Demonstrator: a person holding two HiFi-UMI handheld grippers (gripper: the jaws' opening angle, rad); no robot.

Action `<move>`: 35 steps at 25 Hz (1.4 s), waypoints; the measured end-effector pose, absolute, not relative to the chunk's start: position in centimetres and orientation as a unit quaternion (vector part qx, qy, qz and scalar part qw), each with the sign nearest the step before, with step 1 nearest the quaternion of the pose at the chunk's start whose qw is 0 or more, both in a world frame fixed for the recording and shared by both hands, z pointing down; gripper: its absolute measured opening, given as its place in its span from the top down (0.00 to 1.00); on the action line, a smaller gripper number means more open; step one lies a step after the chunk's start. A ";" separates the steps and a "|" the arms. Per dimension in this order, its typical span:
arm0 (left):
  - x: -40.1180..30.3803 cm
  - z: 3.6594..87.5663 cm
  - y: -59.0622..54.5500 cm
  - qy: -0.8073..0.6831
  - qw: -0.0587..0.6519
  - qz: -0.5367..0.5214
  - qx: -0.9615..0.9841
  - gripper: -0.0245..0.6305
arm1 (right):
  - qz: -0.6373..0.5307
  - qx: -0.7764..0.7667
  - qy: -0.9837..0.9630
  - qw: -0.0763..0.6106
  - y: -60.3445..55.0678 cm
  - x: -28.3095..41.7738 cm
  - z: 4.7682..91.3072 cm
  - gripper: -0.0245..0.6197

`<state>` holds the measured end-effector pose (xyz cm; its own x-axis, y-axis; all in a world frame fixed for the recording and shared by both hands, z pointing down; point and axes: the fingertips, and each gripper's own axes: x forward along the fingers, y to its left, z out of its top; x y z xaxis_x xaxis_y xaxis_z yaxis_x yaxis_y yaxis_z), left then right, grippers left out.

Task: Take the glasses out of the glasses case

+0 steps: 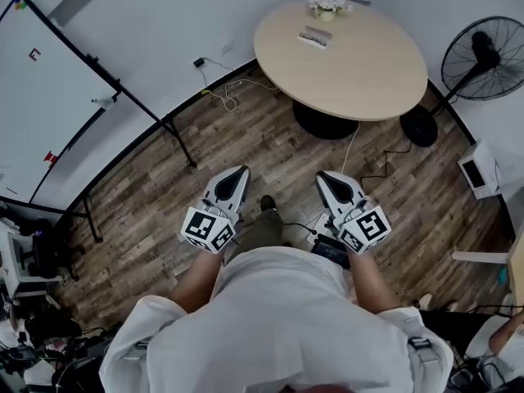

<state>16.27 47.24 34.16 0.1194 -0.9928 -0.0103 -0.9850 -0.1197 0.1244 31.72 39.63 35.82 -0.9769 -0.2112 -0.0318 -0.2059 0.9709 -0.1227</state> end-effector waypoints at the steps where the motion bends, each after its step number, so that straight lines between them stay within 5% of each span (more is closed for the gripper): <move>1: 15.9 34.2 46.6 -0.662 0.043 -0.048 0.747 0.94 | -0.060 -0.110 0.992 0.020 39.0 31.6 36.0 0.92; 24: -3.8 35.1 20.0 -0.636 0.059 -0.089 0.764 0.94 | -0.062 -0.195 0.979 0.011 12.1 14.6 34.8 0.92; 35: -8.3 36.7 11.1 -0.631 0.095 -0.115 0.761 0.94 | -0.067 -0.207 0.976 -0.003 3.8 11.9 36.3 0.92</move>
